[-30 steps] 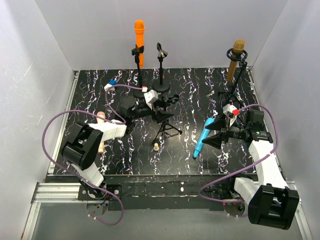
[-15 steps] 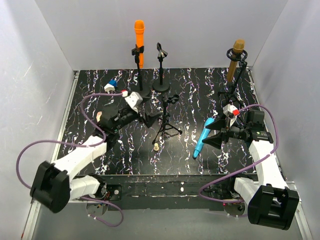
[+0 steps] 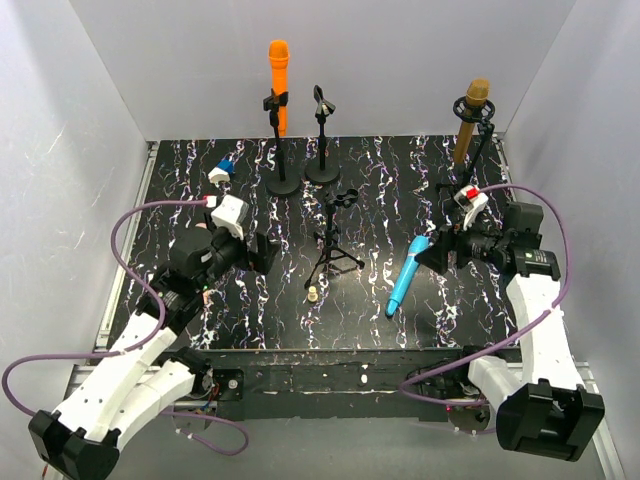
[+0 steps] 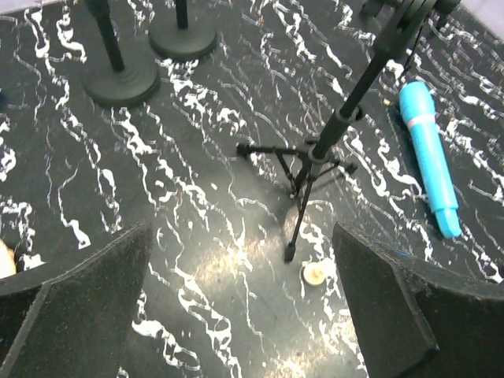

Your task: Attach the microphones to the stand

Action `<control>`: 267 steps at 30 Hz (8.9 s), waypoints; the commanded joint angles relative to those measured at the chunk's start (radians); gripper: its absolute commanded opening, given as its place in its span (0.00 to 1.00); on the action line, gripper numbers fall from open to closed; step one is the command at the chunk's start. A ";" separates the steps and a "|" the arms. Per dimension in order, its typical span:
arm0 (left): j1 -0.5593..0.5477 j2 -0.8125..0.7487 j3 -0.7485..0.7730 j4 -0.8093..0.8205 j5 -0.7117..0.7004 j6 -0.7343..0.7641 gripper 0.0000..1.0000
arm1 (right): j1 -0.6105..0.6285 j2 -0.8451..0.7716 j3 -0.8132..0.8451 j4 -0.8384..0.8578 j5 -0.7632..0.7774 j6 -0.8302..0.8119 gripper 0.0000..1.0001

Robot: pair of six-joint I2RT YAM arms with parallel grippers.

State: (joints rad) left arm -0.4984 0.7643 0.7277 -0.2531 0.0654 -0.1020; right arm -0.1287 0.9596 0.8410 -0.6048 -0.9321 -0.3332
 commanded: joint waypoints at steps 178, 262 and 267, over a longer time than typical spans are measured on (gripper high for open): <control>0.003 -0.402 -0.136 -0.074 0.132 0.038 0.98 | 0.537 0.346 0.329 1.097 0.243 0.573 0.01; -0.009 0.570 -0.077 0.956 0.522 0.171 0.98 | 0.248 -0.021 -0.068 -0.052 -0.129 -0.283 0.84; -0.019 0.659 -0.044 1.054 0.548 0.065 0.98 | 0.227 -0.016 -0.060 -0.079 -0.131 -0.303 0.84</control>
State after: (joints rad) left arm -0.5060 1.3876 0.6380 0.6769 0.5816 0.0277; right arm 0.1150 0.9508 0.7750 -0.7097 -1.0290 -0.6003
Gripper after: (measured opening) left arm 0.982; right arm 0.838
